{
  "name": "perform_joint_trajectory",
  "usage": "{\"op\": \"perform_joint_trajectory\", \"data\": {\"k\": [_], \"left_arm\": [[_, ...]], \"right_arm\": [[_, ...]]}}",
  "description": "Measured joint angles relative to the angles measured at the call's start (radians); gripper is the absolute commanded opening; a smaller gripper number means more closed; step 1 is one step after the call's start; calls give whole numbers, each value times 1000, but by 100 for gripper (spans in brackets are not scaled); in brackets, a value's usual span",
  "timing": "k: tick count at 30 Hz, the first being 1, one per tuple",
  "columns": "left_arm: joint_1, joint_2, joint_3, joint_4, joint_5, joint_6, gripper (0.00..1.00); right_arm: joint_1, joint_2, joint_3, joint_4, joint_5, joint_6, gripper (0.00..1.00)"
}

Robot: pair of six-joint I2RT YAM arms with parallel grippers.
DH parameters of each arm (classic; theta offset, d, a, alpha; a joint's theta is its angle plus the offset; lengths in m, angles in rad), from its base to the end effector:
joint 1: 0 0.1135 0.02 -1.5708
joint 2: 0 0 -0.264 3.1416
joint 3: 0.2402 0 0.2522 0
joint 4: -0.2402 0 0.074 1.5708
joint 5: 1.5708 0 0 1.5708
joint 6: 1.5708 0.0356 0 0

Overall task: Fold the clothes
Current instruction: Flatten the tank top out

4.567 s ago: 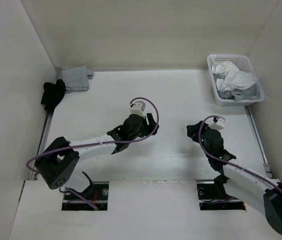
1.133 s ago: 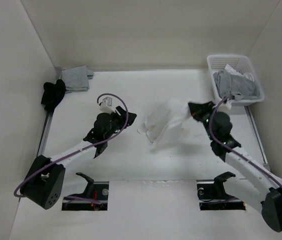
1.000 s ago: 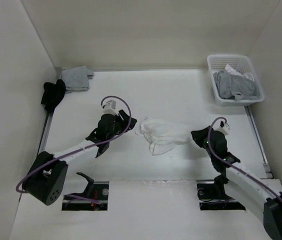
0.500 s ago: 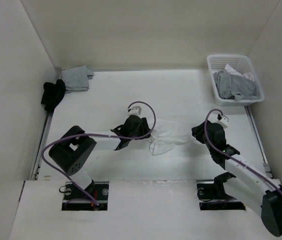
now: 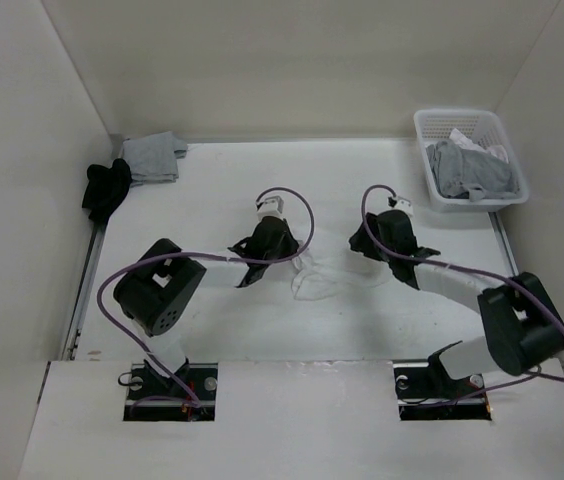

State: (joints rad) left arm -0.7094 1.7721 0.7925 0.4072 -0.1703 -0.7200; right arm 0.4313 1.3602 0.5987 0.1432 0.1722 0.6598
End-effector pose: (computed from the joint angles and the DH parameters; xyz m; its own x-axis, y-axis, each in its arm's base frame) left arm 0.2701 -0.2239 0.1431 -0.6610 -0.2890 -0.6925 0.1304 0.8646 -0.4853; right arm 0.2500 0.1083 0.1828 -0.5908 0.3929 -0.7047 0.0976 0.9018 0.4210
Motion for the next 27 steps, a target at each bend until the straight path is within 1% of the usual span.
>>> {"op": "perform_joint_trajectory", "data": {"k": [5, 7, 8, 9, 10, 11, 12, 13, 14, 17, 19, 20, 21, 22, 25, 26, 27], "left_arm": [[10, -76, 0, 8, -18, 29, 3], [10, -97, 0, 18, -19, 39, 3], [11, -103, 0, 25, -19, 45, 3], [11, -104, 0, 26, -19, 45, 3], [14, -104, 0, 26, -16, 48, 3], [16, -104, 0, 24, -15, 52, 3], [20, -104, 0, 24, -12, 55, 3], [24, -104, 0, 24, -10, 58, 3], [29, -104, 0, 24, -8, 60, 3], [40, -126, -8, 20, -5, 65, 3], [42, -176, -23, 11, -6, 74, 3], [39, -237, -41, 2, -6, 82, 4], [31, -323, -61, -5, -6, 92, 4], [24, -375, -68, -8, -6, 101, 4], [-22, -647, -111, -48, -17, 138, 5], [-37, -721, -114, -58, -21, 148, 6], [-82, -879, -115, -63, -28, 175, 7]], "right_arm": [[-16, 209, 150, 4, -81, -21, 63], [-18, 284, 204, 4, -134, -18, 60], [-18, 339, 247, 3, -177, -16, 51], [-18, 344, 251, 4, -183, -15, 50], [-18, 373, 276, 2, -212, -12, 37], [-18, 399, 298, 0, -241, -13, 19], [-18, 425, 323, 2, -269, 0, 6], [-19, 437, 333, 4, -286, 0, 1], [-19, 446, 338, 8, -305, 9, 0], [-19, 422, 310, 39, -311, 22, 0], [-16, 325, 237, 66, -299, 26, 0], [-11, 207, 179, 66, -280, 27, 0], [-5, 121, 150, 69, -273, 28, 0], [5, 37, 131, 68, -259, 28, 0], [81, -319, 71, 50, -209, 28, 0], [137, -483, 71, 27, -178, 29, 0], [166, -549, 71, 18, -164, 29, 2]]}}
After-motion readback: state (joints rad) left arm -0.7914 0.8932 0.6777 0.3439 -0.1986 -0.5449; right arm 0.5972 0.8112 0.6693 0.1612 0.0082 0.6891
